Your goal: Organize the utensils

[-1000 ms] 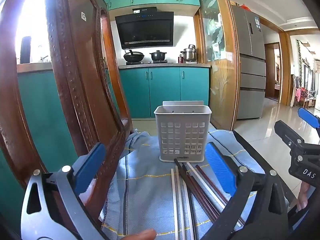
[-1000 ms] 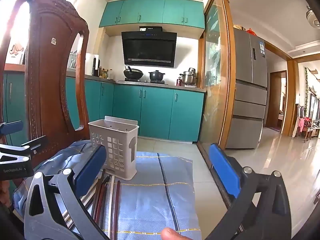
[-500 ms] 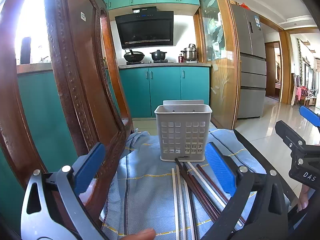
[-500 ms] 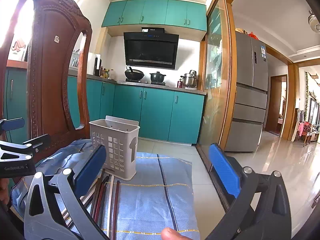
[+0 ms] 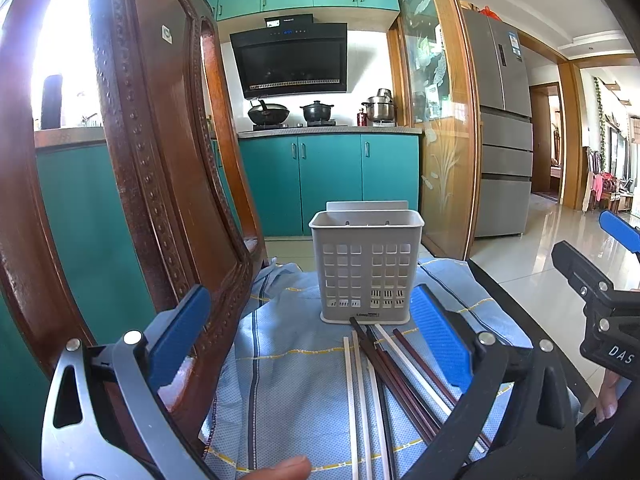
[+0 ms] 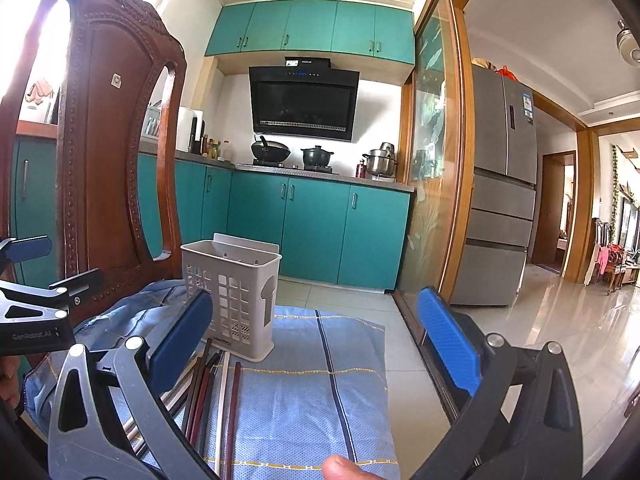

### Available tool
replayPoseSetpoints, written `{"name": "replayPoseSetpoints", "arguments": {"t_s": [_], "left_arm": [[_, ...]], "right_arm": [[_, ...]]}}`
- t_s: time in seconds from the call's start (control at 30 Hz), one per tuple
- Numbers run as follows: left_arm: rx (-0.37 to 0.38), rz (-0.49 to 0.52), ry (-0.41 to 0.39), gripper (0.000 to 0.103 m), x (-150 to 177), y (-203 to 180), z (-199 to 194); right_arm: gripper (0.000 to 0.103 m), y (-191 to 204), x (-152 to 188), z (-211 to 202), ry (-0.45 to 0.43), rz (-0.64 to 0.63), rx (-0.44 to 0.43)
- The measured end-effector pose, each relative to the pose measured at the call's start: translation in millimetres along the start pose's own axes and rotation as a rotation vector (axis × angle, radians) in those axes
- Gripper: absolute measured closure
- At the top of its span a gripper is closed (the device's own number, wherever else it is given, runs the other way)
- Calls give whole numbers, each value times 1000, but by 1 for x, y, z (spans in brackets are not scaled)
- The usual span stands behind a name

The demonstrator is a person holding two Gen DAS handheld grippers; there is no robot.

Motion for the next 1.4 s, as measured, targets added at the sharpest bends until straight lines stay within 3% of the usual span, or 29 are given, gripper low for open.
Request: {"name": "replayPoseSetpoints", "arguments": {"t_s": [1.4], "left_arm": [[-1, 12, -6, 4, 3, -3, 0]], "right_arm": [[3, 3, 0, -1, -3, -15, 3]]}}
Point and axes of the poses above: each gripper's, at about its wrist camera, not at the fingertips, and z roughly the way its jaws point, y to its left, x to its underside, the point moved 4 cm from there along z, roughly the way its jaws point, and after that the axes turned 13 degrees about -x, right-handed, at the moved point
